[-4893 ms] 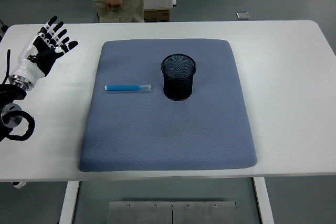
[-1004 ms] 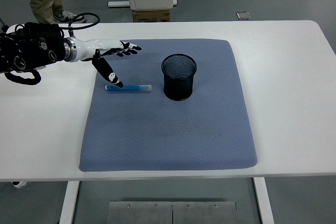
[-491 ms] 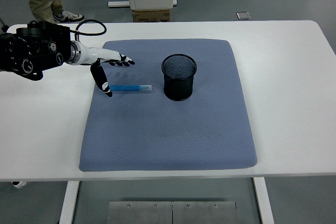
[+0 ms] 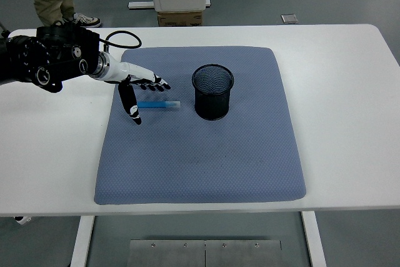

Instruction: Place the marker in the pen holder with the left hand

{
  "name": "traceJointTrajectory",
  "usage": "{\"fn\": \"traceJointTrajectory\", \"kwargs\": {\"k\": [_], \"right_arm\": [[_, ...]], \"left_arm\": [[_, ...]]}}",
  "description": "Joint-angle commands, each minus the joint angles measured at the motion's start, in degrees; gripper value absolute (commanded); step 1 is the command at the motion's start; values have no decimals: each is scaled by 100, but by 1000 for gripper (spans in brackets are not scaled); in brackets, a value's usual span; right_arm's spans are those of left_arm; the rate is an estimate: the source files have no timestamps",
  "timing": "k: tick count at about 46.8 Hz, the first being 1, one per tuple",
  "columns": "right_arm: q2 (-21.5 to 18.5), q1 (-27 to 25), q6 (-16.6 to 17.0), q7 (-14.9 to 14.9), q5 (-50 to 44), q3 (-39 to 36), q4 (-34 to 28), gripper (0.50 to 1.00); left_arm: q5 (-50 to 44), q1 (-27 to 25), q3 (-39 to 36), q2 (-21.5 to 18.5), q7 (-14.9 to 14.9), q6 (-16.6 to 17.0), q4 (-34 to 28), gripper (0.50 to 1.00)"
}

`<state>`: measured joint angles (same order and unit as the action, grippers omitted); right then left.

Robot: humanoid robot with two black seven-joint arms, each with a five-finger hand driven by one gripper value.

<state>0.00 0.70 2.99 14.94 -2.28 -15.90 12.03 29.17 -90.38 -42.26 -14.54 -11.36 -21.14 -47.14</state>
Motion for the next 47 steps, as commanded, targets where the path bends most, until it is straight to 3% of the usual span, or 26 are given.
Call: {"fn": "traceJointTrajectory", "kwargs": {"k": [1, 47], "right_arm": [[0, 0, 0, 0, 0, -1, -7, 1000], [0, 0, 0, 0, 0, -1, 1, 1000]], "left_arm": [[18, -6, 51, 3, 73, -83, 3, 1000], [194, 47, 227, 408, 591, -136, 109, 1000]]}}
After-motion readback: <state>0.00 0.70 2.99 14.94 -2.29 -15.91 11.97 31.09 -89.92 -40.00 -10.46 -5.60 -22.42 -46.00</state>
